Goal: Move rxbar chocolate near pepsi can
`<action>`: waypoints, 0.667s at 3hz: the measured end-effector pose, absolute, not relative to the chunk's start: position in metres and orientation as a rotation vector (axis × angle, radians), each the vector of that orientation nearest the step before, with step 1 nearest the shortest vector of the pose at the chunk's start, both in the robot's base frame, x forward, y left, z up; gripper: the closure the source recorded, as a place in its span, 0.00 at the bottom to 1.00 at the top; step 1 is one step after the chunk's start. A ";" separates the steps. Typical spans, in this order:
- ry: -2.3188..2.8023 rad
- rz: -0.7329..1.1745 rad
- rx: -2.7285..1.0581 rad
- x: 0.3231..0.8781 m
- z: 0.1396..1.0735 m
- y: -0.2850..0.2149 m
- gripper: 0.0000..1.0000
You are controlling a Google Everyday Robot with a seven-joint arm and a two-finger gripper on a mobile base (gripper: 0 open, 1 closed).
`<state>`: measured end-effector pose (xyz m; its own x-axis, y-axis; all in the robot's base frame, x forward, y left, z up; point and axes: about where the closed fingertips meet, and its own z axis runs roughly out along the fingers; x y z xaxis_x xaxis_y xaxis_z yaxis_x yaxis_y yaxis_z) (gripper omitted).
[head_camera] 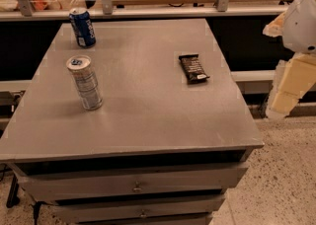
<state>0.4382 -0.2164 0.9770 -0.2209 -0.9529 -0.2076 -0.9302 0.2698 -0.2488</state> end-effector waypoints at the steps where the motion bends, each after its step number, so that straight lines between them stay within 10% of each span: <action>1: 2.230 -0.101 -1.723 0.438 0.977 -0.216 0.00; 2: 2.234 -0.080 -1.690 0.446 0.973 -0.212 0.00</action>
Offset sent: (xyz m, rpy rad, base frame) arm 0.0183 0.0095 -0.0150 0.0575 0.0144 -0.0386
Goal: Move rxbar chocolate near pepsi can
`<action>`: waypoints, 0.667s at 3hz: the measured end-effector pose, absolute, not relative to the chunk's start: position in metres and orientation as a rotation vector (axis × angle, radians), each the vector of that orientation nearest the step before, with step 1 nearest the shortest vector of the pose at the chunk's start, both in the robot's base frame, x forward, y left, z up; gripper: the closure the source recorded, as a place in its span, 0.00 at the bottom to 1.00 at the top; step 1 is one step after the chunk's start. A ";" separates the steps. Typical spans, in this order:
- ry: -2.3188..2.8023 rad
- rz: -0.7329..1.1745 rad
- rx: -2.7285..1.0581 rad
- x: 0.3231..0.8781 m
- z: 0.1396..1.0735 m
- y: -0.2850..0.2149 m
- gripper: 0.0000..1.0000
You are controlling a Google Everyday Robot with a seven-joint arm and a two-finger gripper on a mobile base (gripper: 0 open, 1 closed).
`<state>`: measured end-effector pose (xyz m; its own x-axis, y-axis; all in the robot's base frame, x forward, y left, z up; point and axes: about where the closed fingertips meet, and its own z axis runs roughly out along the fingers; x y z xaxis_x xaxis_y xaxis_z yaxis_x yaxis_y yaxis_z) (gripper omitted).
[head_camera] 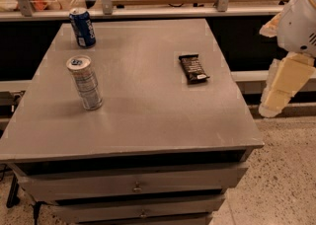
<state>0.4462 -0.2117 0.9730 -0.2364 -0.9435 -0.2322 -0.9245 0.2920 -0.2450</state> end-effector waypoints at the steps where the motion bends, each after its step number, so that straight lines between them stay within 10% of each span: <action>1: 2.213 -0.006 -1.600 0.481 0.968 -0.193 0.00; 2: 2.224 0.075 -1.416 0.522 0.957 -0.180 0.00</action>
Offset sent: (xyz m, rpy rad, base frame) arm 0.1338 0.0434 -0.0228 0.3811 -0.1173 -0.2972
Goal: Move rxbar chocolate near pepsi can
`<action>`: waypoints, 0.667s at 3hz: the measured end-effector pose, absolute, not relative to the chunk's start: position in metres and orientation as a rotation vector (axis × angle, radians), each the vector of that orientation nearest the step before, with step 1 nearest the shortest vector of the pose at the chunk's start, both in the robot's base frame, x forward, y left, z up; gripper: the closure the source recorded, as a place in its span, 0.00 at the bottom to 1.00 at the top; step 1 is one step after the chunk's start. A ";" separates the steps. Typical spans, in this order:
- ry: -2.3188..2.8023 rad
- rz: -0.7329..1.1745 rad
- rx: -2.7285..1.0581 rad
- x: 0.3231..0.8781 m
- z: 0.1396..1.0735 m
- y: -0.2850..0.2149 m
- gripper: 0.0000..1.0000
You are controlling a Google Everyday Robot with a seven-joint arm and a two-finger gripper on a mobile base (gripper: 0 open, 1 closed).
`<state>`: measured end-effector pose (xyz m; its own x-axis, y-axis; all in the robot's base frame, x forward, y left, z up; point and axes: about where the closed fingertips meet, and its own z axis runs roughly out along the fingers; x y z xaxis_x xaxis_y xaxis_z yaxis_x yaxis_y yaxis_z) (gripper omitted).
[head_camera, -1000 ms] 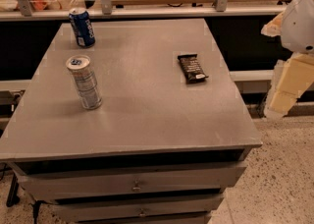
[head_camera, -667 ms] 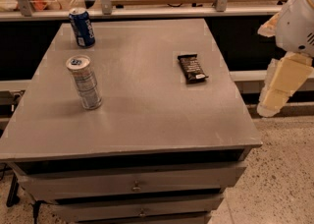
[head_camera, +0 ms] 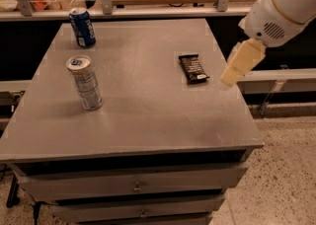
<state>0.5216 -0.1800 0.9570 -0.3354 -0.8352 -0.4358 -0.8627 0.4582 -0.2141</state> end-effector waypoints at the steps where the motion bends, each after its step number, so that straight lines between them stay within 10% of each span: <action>1: 2.271 0.100 -1.224 0.560 0.939 -0.171 0.00; 2: 2.347 0.094 -1.059 0.590 0.913 -0.163 0.00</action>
Offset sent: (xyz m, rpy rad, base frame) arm 0.1038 0.0225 -0.0802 0.1377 0.0206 -0.4547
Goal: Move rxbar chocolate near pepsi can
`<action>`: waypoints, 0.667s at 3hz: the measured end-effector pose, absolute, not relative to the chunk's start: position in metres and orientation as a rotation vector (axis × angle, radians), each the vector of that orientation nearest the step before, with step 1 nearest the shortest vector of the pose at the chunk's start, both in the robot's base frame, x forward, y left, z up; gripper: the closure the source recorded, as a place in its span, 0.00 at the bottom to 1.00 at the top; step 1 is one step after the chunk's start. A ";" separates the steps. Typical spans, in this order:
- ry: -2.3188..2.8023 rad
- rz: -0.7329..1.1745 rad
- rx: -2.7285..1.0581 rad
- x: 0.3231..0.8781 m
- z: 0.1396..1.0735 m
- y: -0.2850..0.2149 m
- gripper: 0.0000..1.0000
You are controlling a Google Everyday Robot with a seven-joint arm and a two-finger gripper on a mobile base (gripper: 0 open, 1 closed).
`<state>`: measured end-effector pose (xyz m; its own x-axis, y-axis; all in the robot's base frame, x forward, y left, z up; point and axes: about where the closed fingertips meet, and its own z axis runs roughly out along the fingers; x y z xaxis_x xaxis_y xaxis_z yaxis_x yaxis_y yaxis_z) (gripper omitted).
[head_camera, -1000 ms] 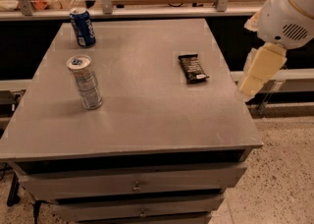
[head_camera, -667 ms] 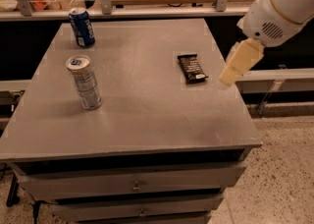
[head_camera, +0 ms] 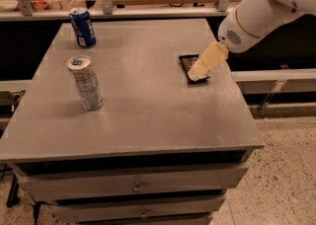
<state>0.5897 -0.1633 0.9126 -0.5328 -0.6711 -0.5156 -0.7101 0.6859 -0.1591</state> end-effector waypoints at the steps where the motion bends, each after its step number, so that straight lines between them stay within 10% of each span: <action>1: 2.431 0.099 -0.939 0.607 0.884 -0.156 0.00; 2: 2.487 0.122 -0.885 0.617 0.861 -0.142 0.00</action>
Offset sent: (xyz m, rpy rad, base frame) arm 0.0394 0.0351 -0.0778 0.0458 0.1400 -0.1984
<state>0.6167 -0.1423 0.8612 -0.6672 -0.5698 -0.4797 -0.6141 0.7853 -0.0786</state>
